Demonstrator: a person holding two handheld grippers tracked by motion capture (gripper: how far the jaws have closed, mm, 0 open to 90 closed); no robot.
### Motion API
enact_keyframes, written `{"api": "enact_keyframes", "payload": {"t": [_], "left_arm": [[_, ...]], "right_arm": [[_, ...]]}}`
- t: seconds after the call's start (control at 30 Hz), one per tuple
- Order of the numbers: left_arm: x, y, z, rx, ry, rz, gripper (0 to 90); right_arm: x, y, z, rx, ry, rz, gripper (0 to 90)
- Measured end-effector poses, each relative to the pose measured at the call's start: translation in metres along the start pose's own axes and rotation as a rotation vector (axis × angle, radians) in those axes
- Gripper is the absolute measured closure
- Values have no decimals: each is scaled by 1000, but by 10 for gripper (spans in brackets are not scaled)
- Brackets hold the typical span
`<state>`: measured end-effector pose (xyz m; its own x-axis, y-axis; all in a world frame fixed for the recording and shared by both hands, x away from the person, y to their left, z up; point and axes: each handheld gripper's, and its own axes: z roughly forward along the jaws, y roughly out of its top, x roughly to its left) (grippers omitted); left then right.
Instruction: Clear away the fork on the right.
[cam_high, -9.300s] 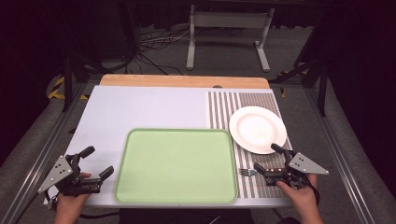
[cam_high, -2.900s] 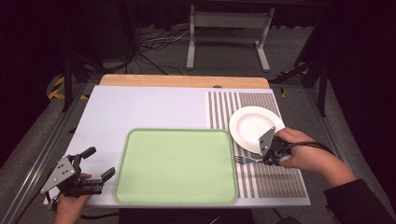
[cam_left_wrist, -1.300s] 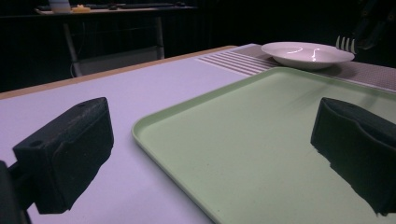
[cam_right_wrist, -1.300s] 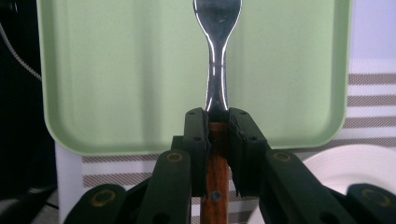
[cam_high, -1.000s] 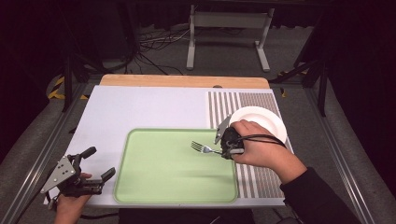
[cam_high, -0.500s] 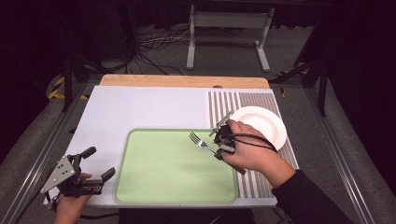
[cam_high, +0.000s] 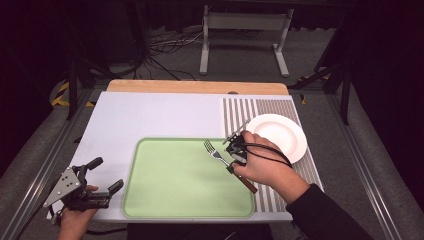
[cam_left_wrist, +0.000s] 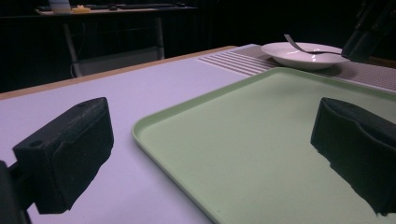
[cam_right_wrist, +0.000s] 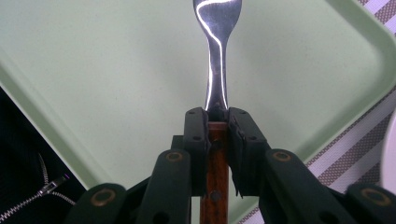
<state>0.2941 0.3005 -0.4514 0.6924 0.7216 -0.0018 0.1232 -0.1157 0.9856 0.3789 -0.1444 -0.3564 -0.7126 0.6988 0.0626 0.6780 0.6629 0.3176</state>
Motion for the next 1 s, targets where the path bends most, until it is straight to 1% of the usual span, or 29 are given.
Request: {"api": "enact_keyframes", "payload": {"t": [0.13, 0.17, 0.3, 0.33, 0.37, 0.5, 0.53, 0.67, 0.73, 0.8, 1.0], "left_arm": [[0, 0, 0, -1, 0, -1, 0], [0, 0, 0, -1, 0, -1, 0], [0, 0, 0, -4, 0, -4, 0], [0, 0, 0, -4, 0, -4, 0], [0, 0, 0, -1, 0, -1, 0], [0, 0, 0, -2, -1, -1, 0], [0, 0, 0, -2, 0, 0, 0], [0, 0, 0, -1, -1, -1, 0], [0, 0, 0, -2, -1, 0, 0], [0, 0, 0, -2, -1, 0, 0], [0, 0, 0, -2, 0, 1, 0]], "right_arm": [[-1, 1, 3, -5, -3, 34, 785], [-1, 2, 3, -4, -5, 55, 785], [-2, 3, 5, -8, 0, 86, 785], [-2, 3, 5, -8, 0, 86, 785], [-2, 4, 7, -5, -6, 107, 785], [-2, 4, 9, -6, -11, 123, 785], [-2, 4, 11, 2, -5, 131, 784], [-2, 4, 16, 15, 11, 129, 784], [-2, 3, 21, 26, 10, 138, 783], [-3, 2, 23, 31, 12, 141, 783], [-3, 1, 32, 47, 8, 172, 783]]}}
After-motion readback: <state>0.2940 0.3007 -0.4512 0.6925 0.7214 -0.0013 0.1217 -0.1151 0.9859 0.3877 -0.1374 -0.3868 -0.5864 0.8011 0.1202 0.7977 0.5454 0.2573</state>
